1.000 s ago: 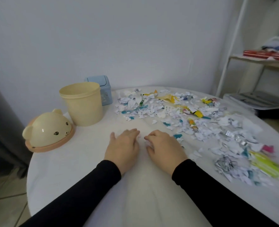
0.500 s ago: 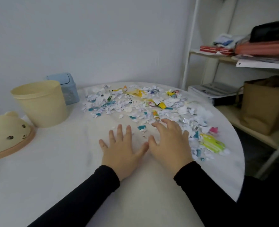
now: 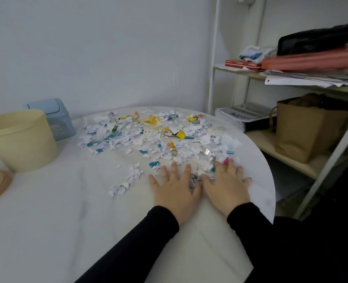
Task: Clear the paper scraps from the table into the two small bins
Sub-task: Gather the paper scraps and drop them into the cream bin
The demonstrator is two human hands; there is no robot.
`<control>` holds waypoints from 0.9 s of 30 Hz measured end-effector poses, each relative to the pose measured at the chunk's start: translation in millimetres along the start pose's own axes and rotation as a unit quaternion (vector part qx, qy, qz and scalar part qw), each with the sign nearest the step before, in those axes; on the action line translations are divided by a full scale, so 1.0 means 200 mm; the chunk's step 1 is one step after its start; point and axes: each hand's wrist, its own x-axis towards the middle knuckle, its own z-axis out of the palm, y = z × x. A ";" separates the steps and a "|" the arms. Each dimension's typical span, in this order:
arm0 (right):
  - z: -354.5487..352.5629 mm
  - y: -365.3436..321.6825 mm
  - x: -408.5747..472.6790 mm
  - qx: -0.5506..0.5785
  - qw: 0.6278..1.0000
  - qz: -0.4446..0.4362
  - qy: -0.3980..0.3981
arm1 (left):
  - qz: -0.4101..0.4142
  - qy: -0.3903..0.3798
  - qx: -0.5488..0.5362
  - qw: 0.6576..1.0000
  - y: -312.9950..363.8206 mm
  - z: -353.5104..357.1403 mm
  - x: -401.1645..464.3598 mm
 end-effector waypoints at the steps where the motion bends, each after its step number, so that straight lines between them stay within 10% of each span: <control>1: 0.01 -0.02 0.00 -0.001 0.999 -0.035 -0.001 | -0.019 0.007 0.009 1.000 -0.02 -0.01 0.01; 5: 0.01 -0.08 -0.03 0.031 0.988 -0.148 0.033 | -0.091 0.045 0.010 0.995 -0.16 -0.07 0.01; 11: 0.02 -0.06 -0.02 0.054 0.998 -0.037 0.015 | -0.238 0.061 -0.023 0.969 -0.34 -0.11 -0.07; 18: 0.07 -0.15 0.05 0.005 0.988 -0.149 -0.042 | -0.116 0.053 -0.031 0.991 -0.28 -0.07 -0.04; 27: 0.01 -0.03 0.27 0.006 0.998 0.042 0.045 | -0.085 0.027 -0.009 0.996 -0.20 -0.04 -0.03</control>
